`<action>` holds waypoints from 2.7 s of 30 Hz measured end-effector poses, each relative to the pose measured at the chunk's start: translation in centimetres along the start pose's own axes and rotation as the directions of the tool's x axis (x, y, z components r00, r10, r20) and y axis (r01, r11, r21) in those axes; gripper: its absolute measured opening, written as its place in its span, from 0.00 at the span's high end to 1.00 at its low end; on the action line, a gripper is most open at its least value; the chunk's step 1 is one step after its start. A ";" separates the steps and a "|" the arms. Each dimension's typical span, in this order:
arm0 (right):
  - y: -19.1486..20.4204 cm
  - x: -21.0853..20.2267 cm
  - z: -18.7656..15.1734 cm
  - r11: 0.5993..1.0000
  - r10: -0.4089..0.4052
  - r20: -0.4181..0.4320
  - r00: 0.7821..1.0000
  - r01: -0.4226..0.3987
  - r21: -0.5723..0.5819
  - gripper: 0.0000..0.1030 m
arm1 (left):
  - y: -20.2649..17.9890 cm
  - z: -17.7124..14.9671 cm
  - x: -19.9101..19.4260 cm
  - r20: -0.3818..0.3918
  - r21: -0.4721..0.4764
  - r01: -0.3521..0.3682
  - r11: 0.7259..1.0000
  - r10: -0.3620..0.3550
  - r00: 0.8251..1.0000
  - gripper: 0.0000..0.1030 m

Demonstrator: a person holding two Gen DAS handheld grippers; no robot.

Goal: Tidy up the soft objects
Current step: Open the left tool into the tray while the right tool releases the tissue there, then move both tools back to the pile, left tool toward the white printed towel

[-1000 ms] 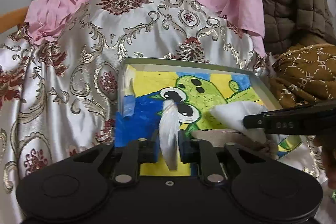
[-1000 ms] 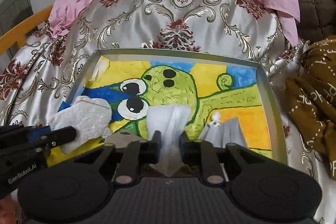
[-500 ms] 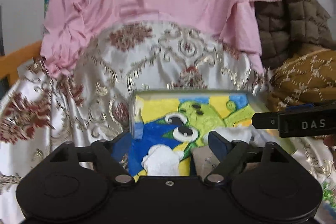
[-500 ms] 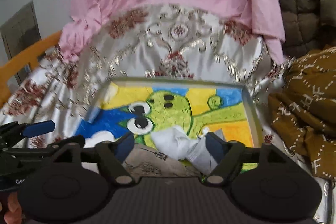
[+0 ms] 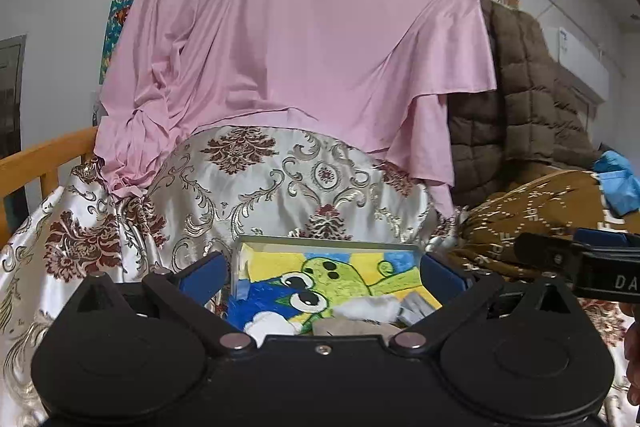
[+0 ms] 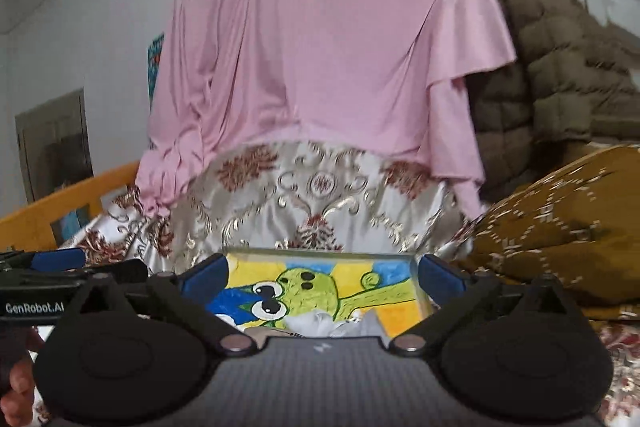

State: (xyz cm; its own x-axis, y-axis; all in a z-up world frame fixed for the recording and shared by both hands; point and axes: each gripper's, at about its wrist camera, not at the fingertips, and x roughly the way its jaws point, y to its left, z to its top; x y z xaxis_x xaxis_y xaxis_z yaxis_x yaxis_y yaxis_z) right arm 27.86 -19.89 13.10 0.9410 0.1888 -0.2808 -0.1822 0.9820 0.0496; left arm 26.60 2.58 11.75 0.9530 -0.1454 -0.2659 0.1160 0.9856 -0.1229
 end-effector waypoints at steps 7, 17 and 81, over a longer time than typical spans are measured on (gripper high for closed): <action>0.1 -5.9 -2.1 0.998 -0.055 0.069 0.996 0.058 -0.036 0.00 | -0.9 -2.2 -3.7 0.026 0.020 0.026 0.999 -0.026 0.999 0.01; 0.7 -10.3 -7.6 0.993 -0.107 -0.007 0.994 0.106 -0.057 0.00 | -2.5 -7.9 -6.3 -0.061 0.117 0.111 0.987 -0.104 0.993 0.01; 2.8 -8.7 -21.2 0.983 -0.073 -0.460 0.885 -0.013 -0.181 0.18 | -6.5 -15.1 -2.6 -0.299 0.552 0.391 0.737 -0.264 0.917 0.01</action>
State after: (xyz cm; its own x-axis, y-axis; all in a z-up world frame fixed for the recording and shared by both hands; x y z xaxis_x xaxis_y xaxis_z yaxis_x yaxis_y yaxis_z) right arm 13.14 -18.86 -4.63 0.7146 0.0934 -0.6932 -0.2434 0.9623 -0.1214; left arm 19.17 -4.72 -1.22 0.7599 -0.4190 -0.4970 0.6128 0.7168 0.3327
